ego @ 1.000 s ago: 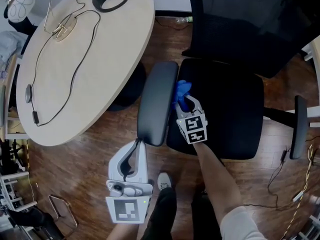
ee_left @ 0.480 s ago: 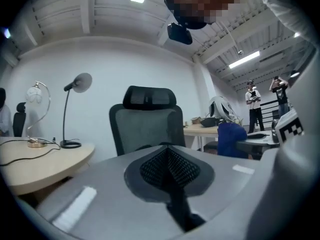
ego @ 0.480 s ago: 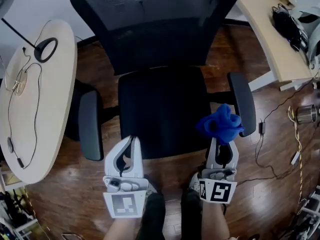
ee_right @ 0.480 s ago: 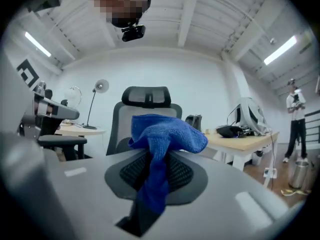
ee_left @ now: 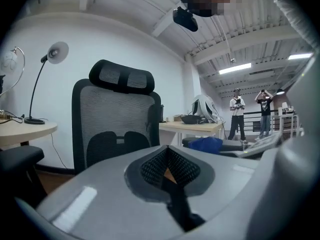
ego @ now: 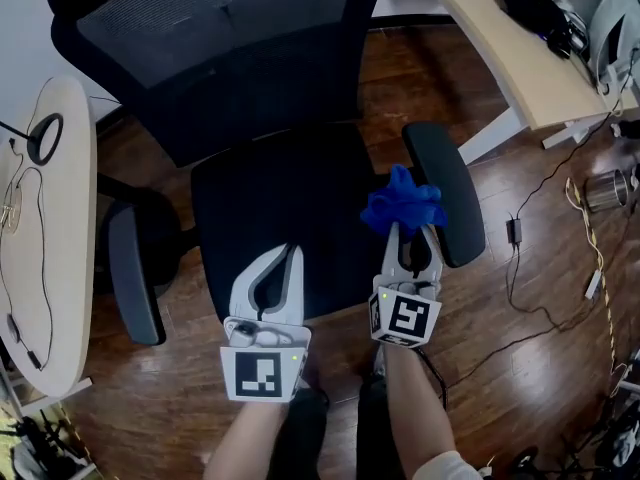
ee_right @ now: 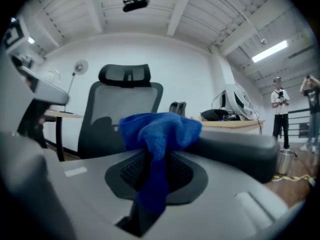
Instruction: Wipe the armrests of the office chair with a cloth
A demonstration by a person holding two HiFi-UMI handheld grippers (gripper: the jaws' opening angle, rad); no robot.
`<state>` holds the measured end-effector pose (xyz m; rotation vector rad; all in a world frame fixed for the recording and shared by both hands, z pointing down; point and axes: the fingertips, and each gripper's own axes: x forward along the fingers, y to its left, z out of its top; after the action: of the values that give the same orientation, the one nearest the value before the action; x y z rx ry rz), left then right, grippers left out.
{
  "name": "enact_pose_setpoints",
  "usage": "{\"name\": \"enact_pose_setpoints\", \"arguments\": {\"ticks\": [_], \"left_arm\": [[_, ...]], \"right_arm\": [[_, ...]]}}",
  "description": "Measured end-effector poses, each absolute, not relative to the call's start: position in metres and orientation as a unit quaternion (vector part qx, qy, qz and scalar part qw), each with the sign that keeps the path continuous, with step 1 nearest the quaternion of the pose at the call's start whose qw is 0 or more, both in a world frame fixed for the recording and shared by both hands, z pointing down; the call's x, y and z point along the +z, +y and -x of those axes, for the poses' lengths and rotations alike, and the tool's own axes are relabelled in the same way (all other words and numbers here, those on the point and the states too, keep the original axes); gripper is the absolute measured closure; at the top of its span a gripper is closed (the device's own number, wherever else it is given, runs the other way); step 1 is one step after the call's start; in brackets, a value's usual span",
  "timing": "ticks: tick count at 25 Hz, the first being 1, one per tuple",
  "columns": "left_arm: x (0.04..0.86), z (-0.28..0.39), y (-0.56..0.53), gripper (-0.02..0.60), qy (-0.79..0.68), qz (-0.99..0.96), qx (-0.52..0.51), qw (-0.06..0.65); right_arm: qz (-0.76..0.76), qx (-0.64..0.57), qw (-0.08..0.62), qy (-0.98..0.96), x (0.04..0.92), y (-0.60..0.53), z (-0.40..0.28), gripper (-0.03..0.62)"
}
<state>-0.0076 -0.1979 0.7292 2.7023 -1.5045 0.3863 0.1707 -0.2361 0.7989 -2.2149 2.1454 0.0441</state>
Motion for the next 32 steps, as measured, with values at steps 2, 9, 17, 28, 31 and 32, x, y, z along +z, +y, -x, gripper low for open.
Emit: {"name": "enact_pose_setpoints", "arguments": {"ticks": [2,9,17,28,31,32], "left_arm": [[0.747,0.015,-0.195,0.509,-0.480,-0.866,0.139,0.020],[0.790,0.043,-0.196,0.505,-0.496,-0.853,0.159,0.033],[0.794,0.059,-0.206,0.505,-0.527,-0.834,0.157,0.048],[0.371,0.061,-0.176,0.506,-0.572,-0.817,0.065,0.000],[0.254,0.066,-0.130,0.506,-0.590,-0.806,0.052,-0.013],[0.223,0.068,-0.115,0.506,-0.595,-0.802,0.048,-0.017]], "right_arm": [[0.727,0.012,0.017,0.687,0.817,-0.267,-0.179,0.519],[0.729,-0.101,-0.028,0.676,0.940,-0.322,-0.196,0.519],[0.681,-0.072,0.003,0.729,0.914,-0.300,-0.160,0.519],[0.602,0.063,0.138,0.784,0.339,-0.150,-0.097,0.517],[0.592,0.068,0.136,0.791,0.236,-0.111,-0.106,0.516],[0.589,0.068,0.134,0.794,0.209,-0.101,-0.108,0.516]]}}
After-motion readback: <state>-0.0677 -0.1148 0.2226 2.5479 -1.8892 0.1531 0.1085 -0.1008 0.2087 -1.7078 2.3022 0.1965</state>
